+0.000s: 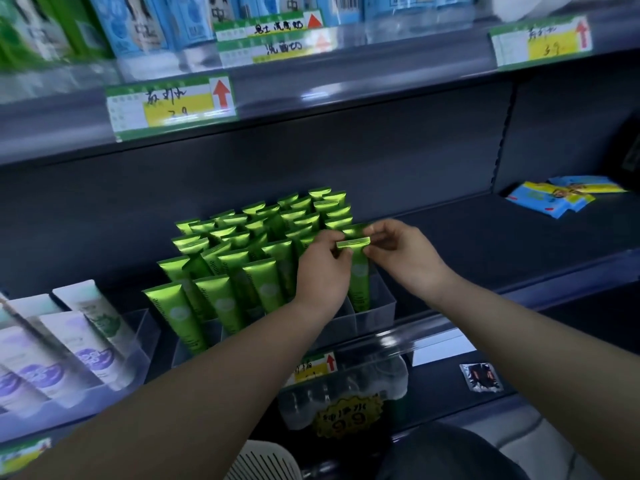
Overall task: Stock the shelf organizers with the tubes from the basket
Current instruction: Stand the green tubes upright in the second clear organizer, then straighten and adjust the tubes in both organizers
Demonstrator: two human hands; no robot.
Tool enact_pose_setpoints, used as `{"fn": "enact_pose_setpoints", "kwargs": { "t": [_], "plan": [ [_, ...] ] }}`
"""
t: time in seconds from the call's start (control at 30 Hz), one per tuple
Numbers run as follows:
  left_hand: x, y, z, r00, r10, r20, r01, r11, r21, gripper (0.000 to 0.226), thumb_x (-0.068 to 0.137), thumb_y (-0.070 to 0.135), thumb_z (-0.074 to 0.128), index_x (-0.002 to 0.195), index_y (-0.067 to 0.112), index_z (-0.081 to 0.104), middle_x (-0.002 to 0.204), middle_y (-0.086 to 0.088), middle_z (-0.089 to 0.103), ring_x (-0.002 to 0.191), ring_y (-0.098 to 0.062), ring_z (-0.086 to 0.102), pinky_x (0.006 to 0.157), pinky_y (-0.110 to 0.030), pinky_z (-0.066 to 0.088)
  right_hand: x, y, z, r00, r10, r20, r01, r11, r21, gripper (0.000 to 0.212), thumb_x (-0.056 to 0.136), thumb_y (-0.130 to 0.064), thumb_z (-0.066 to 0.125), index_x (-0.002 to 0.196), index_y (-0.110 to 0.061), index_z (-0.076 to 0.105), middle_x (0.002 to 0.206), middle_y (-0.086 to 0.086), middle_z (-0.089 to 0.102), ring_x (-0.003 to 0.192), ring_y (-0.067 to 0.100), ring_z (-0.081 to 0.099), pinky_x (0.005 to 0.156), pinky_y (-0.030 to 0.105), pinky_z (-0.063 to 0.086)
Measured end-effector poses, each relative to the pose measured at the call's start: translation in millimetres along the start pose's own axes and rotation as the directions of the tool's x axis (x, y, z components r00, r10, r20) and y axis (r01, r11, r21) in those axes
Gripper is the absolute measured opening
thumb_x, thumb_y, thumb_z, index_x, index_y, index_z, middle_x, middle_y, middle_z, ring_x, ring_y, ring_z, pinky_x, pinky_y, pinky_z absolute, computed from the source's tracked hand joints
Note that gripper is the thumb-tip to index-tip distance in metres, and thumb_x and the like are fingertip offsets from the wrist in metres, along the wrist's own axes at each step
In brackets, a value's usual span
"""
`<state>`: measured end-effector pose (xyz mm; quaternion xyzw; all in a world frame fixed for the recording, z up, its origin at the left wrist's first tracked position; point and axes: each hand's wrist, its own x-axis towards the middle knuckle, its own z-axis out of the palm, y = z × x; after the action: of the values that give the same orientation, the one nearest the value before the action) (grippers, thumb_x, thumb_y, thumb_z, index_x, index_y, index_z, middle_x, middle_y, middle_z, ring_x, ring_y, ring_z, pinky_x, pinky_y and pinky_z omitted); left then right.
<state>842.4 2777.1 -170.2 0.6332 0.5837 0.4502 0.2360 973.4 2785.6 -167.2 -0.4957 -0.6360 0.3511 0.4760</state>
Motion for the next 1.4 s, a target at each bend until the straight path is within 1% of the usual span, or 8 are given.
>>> {"fn": "enact_pose_setpoints", "kwargs": {
  "t": [0.13, 0.27, 0.33, 0.43, 0.53, 0.7, 1.0, 1.4],
  "plan": [
    [3.9, 9.2, -10.2, 0.999, 0.036, 0.031, -0.038, 0.997, 0.067, 0.034, 0.09, 0.01, 0.056, 0.124, 0.009, 0.052, 0.124, -0.007, 0.059, 0.115, -0.018, 0.055, 0.088, -0.016, 0.038, 0.0, -10.4, -1.8, 0.992, -0.111, -0.059, 0.09, 0.954, -0.287, 0.029, 0.082, -0.008, 0.066, 0.11, -0.016, 0.06, 0.107, 0.002, 0.054, 0.101, 0.013, 0.054, 0.088, 0.014, 0.037],
    [-3.4, 17.3, -25.1, 0.986, 0.153, 0.068, -0.164, 0.963, 0.214, 0.039, 0.089, 0.012, 0.056, 0.128, 0.015, 0.048, 0.127, -0.007, 0.058, 0.115, -0.018, 0.056, 0.085, -0.017, 0.038, -9.4, -25.5, -3.3, 0.971, -0.234, -0.037, 0.196, 0.882, -0.428, 0.036, 0.084, -0.006, 0.062, 0.119, -0.012, 0.057, 0.118, 0.001, 0.045, 0.105, 0.009, 0.047, 0.081, 0.002, 0.024],
    [-10.2, 19.2, -34.5, 0.964, 0.243, 0.111, -0.267, 0.906, 0.33, 0.043, 0.088, 0.014, 0.056, 0.13, 0.017, 0.046, 0.131, -0.005, 0.053, 0.117, -0.018, 0.053, 0.09, -0.022, 0.039, -16.2, -32.4, -1.3, 0.968, -0.252, -0.005, 0.218, 0.848, -0.483, 0.039, 0.084, -0.007, 0.061, 0.123, -0.012, 0.055, 0.129, 0.003, 0.042, 0.117, 0.014, 0.045, 0.087, 0.006, 0.026],
    [-22.2, 19.4, -49.8, 0.934, 0.298, 0.195, -0.354, 0.832, 0.427, 0.05, 0.089, 0.018, 0.055, 0.136, 0.016, 0.04, 0.139, -0.003, 0.043, 0.126, -0.019, 0.043, 0.105, -0.028, 0.034, -28.6, -43.3, 6.3, 0.97, -0.233, 0.062, 0.225, 0.781, -0.583, 0.046, 0.085, -0.015, 0.059, 0.13, -0.017, 0.049, 0.141, 0.004, 0.035, 0.132, 0.021, 0.034, 0.107, 0.031, 0.03],
    [-34.1, 16.8, -63.9, 0.92, 0.308, 0.241, -0.391, 0.736, 0.553, 0.052, 0.089, 0.025, 0.053, 0.138, 0.015, 0.036, 0.144, -0.005, 0.037, 0.132, -0.022, 0.036, 0.112, -0.035, 0.028, -41.9, -53.6, 18.0, 0.969, -0.217, 0.119, 0.24, 0.704, -0.668, 0.054, 0.084, -0.026, 0.058, 0.136, -0.022, 0.042, 0.147, 0.004, 0.029, 0.136, 0.023, 0.028, 0.112, 0.04, 0.025],
    [-60.4, 4.4, -99.4, 0.944, 0.238, 0.227, -0.329, 0.64, 0.694, 0.056, 0.09, 0.033, 0.047, 0.141, 0.02, 0.028, 0.148, -0.001, 0.031, 0.141, -0.019, 0.02, 0.116, -0.039, 0.012, -65.0, -68.8, 47.1, 0.954, -0.179, 0.24, 0.299, 0.603, -0.74, 0.063, 0.087, -0.038, 0.052, 0.144, -0.029, 0.025, 0.152, 0.0, 0.017, 0.14, 0.022, 0.016, 0.115, 0.043, 0.012],
    [-105.3, -33.1, -162.8, 0.97, 0.132, 0.203, -0.243, 0.542, 0.805, 0.06, 0.091, 0.042, 0.042, 0.144, 0.021, 0.024, 0.15, 0.002, 0.029, 0.144, -0.018, 0.013, 0.118, -0.039, 0.008, -107.1, -84.8, 97.6, 0.943, -0.097, 0.318, 0.306, 0.628, -0.716, 0.066, 0.091, -0.042, 0.047, 0.147, -0.028, 0.015, 0.156, -0.002, 0.007, 0.143, 0.02, 0.008, 0.116, 0.04, 0.009],
    [-164.3, -90.5, -254.2, 0.994, 0.005, 0.109, -0.092, 0.57, 0.816, 0.062, 0.09, 0.045, 0.041, 0.146, 0.027, 0.02, 0.15, 0.007, 0.026, 0.141, -0.013, 0.016, 0.117, -0.038, 0.01, -142.1, -94.8, 185.3, 0.907, -0.092, 0.411, 0.372, 0.63, -0.681, 0.063, 0.092, -0.041, 0.044, 0.146, -0.027, 0.017, 0.155, -0.003, 0.009, 0.143, 0.018, 0.007, 0.116, 0.038, 0.01]
  ]
}}
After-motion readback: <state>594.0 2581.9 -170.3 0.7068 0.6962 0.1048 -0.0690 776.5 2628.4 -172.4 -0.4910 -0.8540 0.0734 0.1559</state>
